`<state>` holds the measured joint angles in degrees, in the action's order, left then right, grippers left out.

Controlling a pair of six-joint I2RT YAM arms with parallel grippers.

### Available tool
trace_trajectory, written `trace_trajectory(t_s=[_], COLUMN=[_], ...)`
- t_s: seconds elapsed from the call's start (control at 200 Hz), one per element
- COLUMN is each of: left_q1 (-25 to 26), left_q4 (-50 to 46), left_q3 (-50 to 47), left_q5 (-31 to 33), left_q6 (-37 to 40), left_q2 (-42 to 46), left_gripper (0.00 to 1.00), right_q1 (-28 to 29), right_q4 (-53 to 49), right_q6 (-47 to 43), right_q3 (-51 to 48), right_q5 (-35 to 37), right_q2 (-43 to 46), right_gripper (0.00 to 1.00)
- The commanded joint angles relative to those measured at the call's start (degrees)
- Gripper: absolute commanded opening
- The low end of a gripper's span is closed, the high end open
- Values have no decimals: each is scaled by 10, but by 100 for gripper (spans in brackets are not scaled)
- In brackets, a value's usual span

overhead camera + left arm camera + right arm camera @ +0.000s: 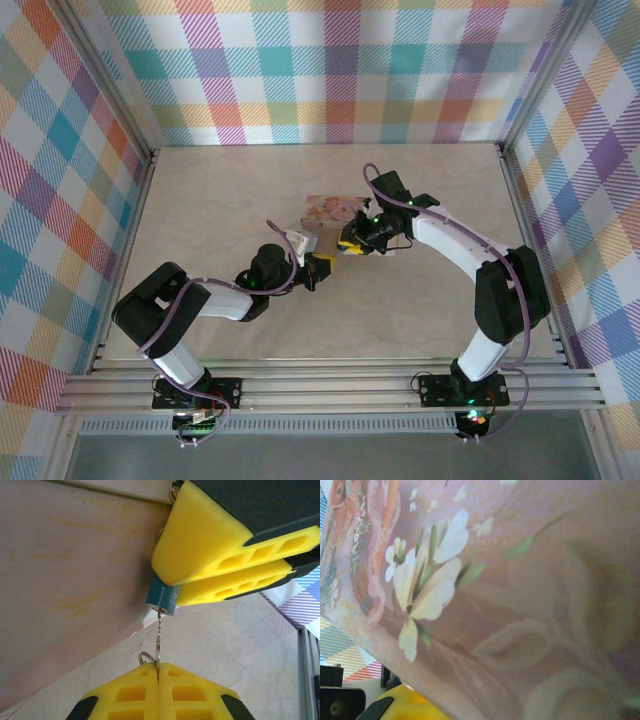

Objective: Unlock the padlock with the key

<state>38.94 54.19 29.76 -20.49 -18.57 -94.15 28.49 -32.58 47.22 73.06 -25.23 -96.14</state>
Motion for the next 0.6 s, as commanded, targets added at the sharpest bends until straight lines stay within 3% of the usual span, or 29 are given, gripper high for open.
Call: trace_trajectory(t_s=[0.0,0.595], left_q1=[9,5], left_q4=[28,72], left_q3=[16,12], left_q5=[-13,-5], left_q6=[4,-22], left_q2=[7,-16], left_gripper=[0,0], right_q1=[-2,-5], right_q4=[12,24], right_q6=[6,2], right_q3=[3,-9], right_q5=[-26,-65], right_q2=[25,32], right_gripper=[0,0])
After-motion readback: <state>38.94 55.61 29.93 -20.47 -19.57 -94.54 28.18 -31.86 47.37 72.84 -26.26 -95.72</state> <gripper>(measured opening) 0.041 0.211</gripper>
